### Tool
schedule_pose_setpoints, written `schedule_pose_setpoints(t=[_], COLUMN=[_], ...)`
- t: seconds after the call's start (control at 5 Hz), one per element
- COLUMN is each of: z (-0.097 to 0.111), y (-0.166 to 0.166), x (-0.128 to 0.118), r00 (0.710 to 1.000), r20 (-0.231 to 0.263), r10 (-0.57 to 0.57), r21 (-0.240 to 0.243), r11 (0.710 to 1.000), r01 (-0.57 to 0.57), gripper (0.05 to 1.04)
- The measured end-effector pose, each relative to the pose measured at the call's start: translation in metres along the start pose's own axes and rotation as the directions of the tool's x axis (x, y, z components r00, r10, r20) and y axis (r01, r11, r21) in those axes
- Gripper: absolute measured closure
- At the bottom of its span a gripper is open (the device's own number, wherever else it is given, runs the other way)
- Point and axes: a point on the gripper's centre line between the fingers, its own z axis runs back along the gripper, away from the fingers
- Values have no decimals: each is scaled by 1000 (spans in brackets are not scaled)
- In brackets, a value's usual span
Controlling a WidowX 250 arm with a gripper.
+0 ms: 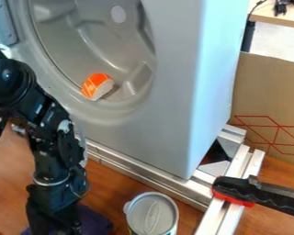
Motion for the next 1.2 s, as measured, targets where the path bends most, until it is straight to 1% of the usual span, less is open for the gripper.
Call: schedule_pose_setpoints(t=[0.2, 0.4, 0.6, 0.8, 1.0, 1.2], z=[-6, -6, -2, 2, 1, 0], y=[1, 7, 43, 87, 118, 140], x=[7, 7, 14, 17, 11, -2], r00=[995, 992, 988, 984, 980, 963], r20=[97, 127, 139, 106, 6, -90], r10=[-11, 26, 60, 141, 199, 255], r21=[-47, -83, -26, 29, 77, 96], r11=[999, 996, 998, 989, 977, 964], r01=[15, -15, -57, -145, -199, -246], gripper=[83, 83, 83, 83, 83, 83])
